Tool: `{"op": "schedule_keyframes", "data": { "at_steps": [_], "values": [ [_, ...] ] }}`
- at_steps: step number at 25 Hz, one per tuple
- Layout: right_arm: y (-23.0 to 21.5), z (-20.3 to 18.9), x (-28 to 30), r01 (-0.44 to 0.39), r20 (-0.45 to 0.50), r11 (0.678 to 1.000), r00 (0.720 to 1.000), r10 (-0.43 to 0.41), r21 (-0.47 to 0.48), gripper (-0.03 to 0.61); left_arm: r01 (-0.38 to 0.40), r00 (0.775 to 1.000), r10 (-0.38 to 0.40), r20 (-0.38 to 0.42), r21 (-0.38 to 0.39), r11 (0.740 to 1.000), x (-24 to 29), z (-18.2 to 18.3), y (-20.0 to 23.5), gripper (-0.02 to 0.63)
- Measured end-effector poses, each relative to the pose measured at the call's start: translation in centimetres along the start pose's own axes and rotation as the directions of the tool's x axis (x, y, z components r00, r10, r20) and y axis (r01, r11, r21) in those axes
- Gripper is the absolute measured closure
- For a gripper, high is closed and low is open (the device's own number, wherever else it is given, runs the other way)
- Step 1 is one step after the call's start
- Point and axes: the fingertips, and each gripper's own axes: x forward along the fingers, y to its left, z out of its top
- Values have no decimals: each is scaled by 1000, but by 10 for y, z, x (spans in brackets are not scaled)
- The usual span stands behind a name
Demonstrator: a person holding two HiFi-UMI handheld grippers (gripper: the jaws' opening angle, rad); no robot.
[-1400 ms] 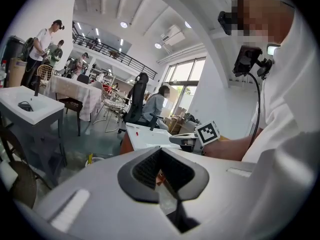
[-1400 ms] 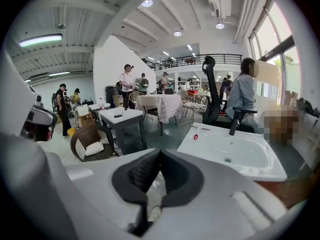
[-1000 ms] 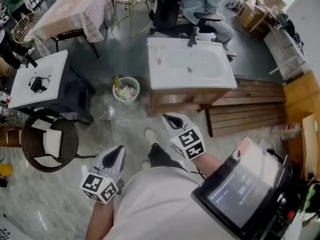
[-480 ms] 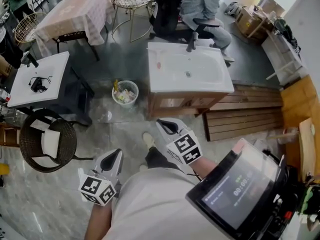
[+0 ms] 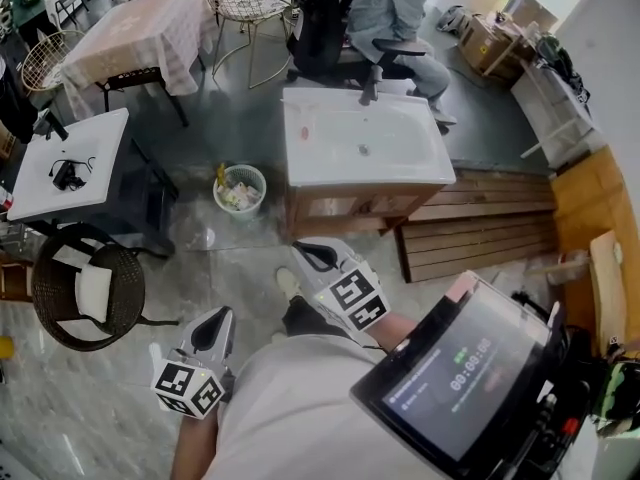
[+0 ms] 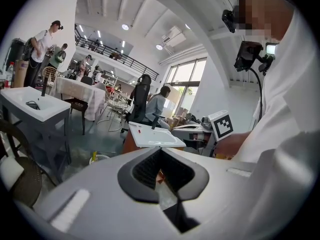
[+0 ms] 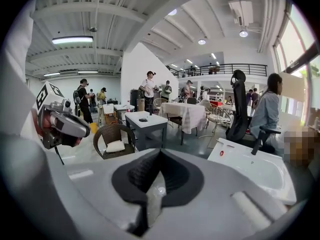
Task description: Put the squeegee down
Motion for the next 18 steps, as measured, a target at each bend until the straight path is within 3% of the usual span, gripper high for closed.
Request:
{"op": "schedule_keyframes", "data": {
  "at_steps": [18],
  "values": [
    [6,10,8,-17,20,1000,1000,17,-1,577,-16,1000,16,5,-15,1000,-4,-4,9,606]
  ]
}}
